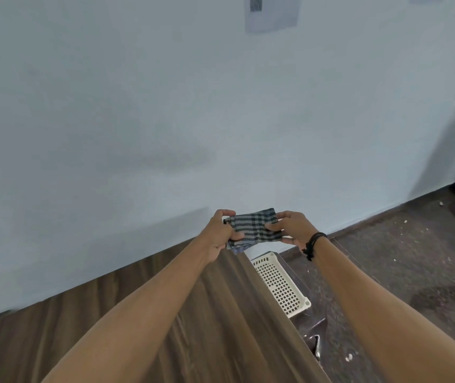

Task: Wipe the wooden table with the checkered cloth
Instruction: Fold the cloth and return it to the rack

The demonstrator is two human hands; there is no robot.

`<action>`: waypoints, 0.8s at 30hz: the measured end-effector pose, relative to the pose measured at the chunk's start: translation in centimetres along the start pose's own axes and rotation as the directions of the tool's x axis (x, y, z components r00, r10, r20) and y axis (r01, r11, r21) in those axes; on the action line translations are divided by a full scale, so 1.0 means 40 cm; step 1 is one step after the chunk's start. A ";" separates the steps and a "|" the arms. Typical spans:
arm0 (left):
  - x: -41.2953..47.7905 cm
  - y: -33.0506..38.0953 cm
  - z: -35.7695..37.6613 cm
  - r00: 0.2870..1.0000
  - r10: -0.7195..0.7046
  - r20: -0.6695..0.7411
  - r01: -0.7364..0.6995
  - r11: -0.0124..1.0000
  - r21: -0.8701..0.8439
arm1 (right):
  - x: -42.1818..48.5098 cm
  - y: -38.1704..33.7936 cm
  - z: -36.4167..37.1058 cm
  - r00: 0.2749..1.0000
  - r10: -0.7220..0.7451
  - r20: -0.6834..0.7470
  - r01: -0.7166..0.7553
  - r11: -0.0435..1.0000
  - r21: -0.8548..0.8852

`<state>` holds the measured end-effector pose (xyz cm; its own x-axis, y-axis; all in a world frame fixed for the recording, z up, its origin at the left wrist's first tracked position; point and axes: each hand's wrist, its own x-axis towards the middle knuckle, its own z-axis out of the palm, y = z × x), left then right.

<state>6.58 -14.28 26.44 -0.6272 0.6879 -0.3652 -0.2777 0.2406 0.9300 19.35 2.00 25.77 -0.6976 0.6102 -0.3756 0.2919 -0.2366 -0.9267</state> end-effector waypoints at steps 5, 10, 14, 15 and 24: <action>0.185 -0.104 0.121 0.990 -0.075 -0.117 0.074 0.997 -0.013 | 0.204 0.097 -0.121 0.997 0.062 0.051 -0.062 0.998 -0.006; 0.383 -0.225 0.227 0.949 -0.128 -0.289 0.147 0.988 0.043 | 0.415 0.205 -0.209 0.997 0.038 0.063 -0.020 0.963 -0.268; 0.528 -0.316 0.291 0.919 -0.128 -0.372 0.201 0.966 0.164 | 0.569 0.323 -0.236 0.999 0.024 0.029 -0.010 0.911 -0.412; 0.558 -0.342 0.304 0.913 -0.132 -0.387 0.222 0.954 0.199 | 0.602 0.359 -0.238 0.999 0.029 0.020 -0.018 0.905 -0.426; 0.777 -0.601 0.313 0.830 -0.238 -0.505 0.412 0.872 0.266 | 0.797 0.656 -0.209 0.993 0.115 0.037 -0.075 0.823 -0.563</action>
<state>2.88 9.90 -6.78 -0.8219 0.1676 -0.5445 -0.3068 0.6751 0.6710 10.26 21.56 -10.41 -0.6829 0.5506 -0.4802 0.6608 0.1851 -0.7274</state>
